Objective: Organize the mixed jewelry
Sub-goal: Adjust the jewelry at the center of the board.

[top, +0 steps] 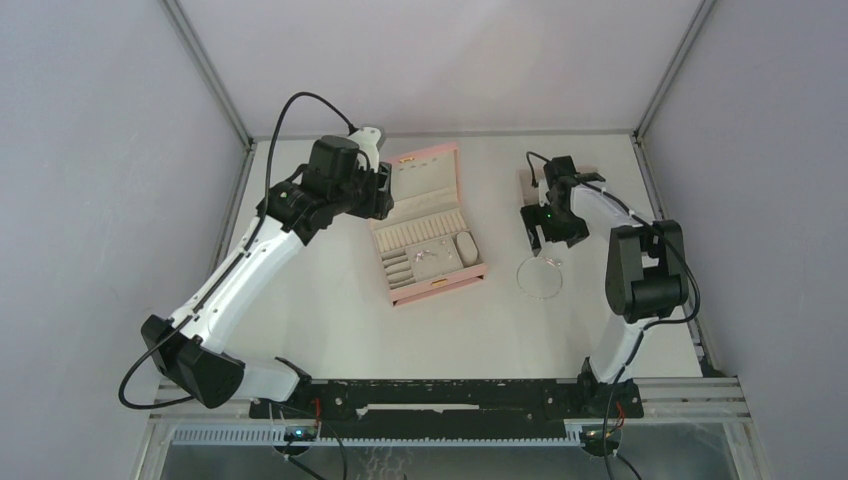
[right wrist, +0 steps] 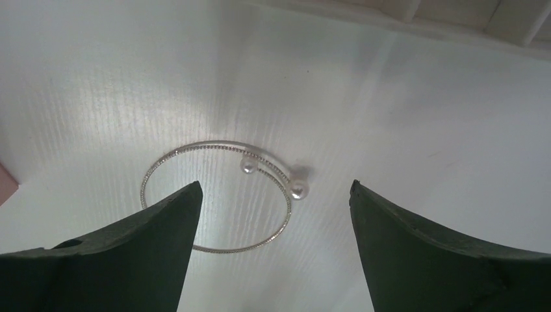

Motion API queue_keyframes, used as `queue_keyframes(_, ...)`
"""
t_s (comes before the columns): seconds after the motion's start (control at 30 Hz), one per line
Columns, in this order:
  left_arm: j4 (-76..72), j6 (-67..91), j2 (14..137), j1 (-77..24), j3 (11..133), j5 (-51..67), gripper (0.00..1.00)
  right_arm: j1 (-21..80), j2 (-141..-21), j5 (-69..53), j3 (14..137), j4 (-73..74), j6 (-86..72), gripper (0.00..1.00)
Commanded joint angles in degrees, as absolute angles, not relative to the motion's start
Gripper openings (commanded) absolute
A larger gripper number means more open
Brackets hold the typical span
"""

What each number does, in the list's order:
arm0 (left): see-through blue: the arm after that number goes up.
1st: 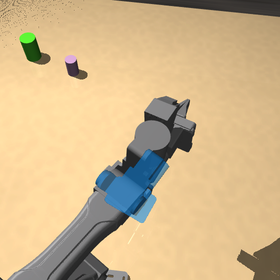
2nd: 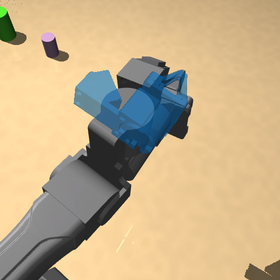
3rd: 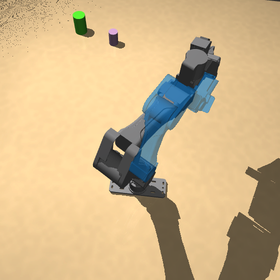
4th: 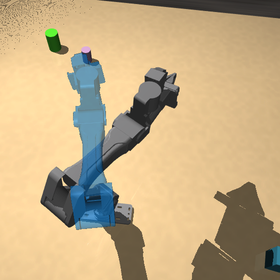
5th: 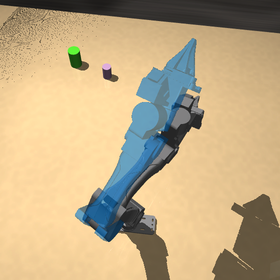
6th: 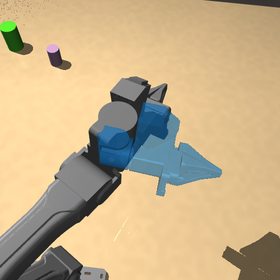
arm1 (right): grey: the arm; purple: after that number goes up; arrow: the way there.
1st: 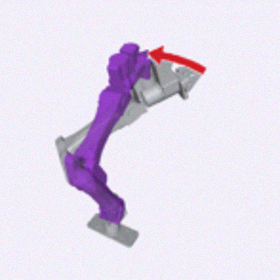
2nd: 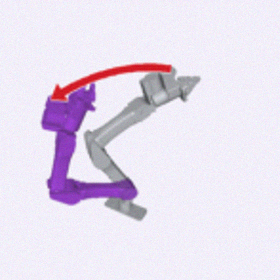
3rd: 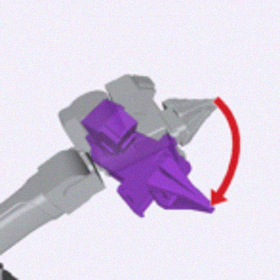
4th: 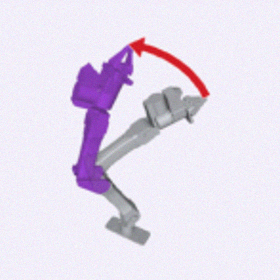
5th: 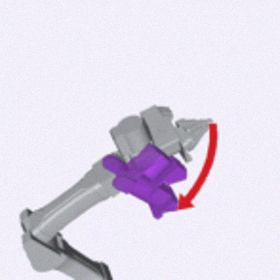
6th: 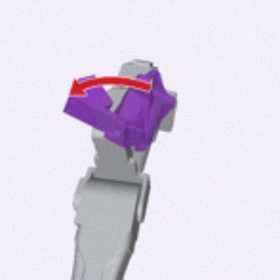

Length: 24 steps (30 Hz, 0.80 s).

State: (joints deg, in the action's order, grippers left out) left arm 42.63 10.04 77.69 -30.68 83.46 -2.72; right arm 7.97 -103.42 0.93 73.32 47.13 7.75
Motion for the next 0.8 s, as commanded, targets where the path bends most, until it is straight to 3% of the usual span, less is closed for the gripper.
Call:
queue_keyframes(0.0, 41.7, 9.9, 75.7, -30.5, 84.2, -2.4, 0.55, 7.9, -105.7, 1.0, 76.0, 48.3, 11.5, 0.9)
queue_keyframes(0.37, 42.0, 9.5, 75.7, -30.5, 84.3, -3.1, 0.55, 6.1, -109.3, -2.2, 75.9, 50.9, 13.7, 0.73)
queue_keyframes(0.47, 42.0, 9.1, 76.0, -30.4, 84.7, -3.0, 0.56, 6.1, -110.6, -2.4, 75.9, 50.7, 13.6, 0.65)
queue_keyframes(0.57, 42.1, 8.8, 76.2, -30.5, 85.1, -3.1, 0.56, 6.1, -111.9, -0.6, 76.0, 51.4, 12.6, 0.51)
queue_keyframes(0.77, 42.3, 8.2, 76.2, -30.5, 85.1, -3.3, 0.56, 5.8, -112.1, 0.0, 75.6, 51.3, 11.2, 0.41)
